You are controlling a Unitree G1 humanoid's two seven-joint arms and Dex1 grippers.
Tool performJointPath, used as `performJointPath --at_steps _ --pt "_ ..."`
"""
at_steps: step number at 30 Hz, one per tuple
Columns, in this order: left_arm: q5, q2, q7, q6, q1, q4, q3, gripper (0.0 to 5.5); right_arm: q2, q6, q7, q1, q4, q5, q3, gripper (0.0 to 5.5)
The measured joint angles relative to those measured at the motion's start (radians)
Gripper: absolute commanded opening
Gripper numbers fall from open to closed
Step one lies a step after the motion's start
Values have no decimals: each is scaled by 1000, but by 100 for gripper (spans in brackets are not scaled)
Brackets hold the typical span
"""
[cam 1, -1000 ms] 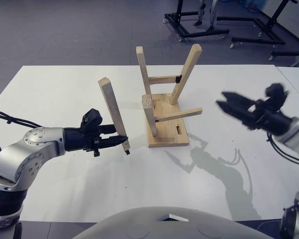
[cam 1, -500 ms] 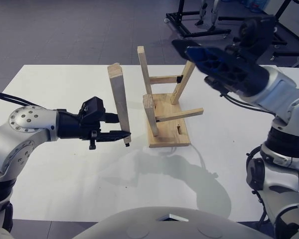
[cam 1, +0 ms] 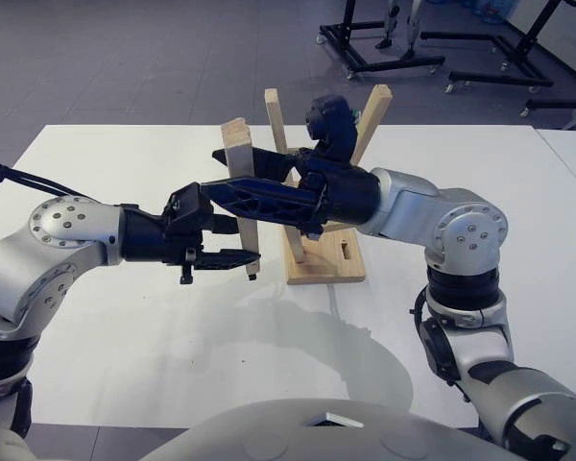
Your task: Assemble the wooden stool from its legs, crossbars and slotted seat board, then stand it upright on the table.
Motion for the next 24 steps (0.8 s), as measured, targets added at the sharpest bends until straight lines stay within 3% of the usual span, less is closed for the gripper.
performJointPath --at_steps 11,24 --pt "1 -6 11 0 -6 4 -3 206 5 -6 9 0 -20 -53 -7 301" --pt "-4 -7 -3 -1 -6 14 -9 206 -32 -27 30 38 -76 -79 -36 271"
